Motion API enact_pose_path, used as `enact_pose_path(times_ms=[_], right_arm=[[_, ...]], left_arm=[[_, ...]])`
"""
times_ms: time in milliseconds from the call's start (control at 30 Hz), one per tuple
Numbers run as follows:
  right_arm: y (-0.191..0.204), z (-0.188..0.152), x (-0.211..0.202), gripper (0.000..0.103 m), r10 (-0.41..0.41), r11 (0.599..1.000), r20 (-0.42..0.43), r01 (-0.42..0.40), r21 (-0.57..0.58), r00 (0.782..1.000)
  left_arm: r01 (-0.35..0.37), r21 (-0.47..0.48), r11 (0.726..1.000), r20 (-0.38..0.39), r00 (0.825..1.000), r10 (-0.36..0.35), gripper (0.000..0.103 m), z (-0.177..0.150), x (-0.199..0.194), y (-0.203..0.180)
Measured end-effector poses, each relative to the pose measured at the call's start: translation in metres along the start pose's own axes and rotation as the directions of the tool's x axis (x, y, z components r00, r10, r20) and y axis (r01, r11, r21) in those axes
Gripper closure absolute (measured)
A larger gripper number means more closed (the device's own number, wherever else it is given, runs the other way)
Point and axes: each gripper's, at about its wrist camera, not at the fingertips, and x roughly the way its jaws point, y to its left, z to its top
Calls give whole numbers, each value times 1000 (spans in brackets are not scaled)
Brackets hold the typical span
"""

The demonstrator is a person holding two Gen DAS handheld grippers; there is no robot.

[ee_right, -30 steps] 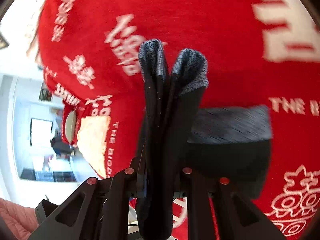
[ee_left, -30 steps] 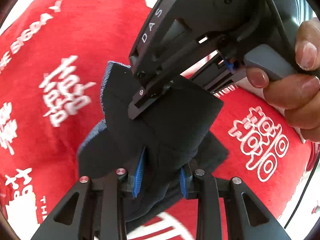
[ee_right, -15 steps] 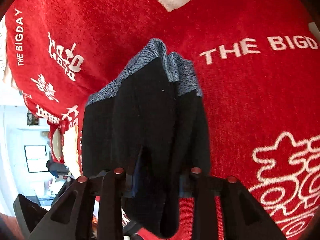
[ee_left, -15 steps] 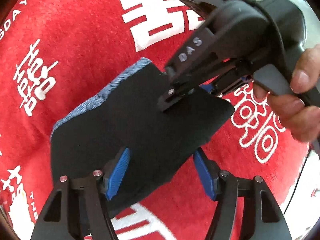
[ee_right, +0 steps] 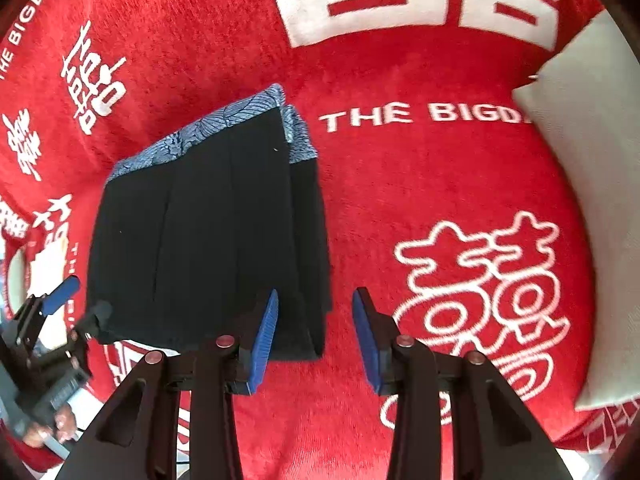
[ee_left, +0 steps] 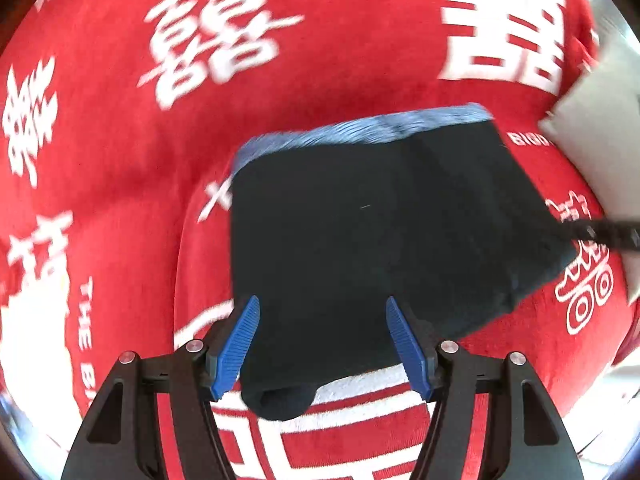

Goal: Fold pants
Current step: 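Lay the folded pants down and open both grippers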

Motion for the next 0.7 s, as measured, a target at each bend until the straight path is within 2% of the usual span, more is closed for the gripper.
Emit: enact_pose_path(times_ms=[133,267,433,700], right_arm=[[2,-9,-8,61,-32,999,4,32,0,999],[10,-16,-12,61,-76,997,11,76,-14,997],[22,-23,-13,55,-111,993,14,111,-34,994],[21,-31,0,50,-155,987,-25,154,-42,988]], left_arm=[[29,-109,994,-69,997,-36,36,-4,9,22],[21,-157,987,-96,995,-37,23,-6,16,30],[62,-225,972,-136,986,-94,23,-7,24,40],[51,-223,973,-150,985,-86,23,-1,22,43]])
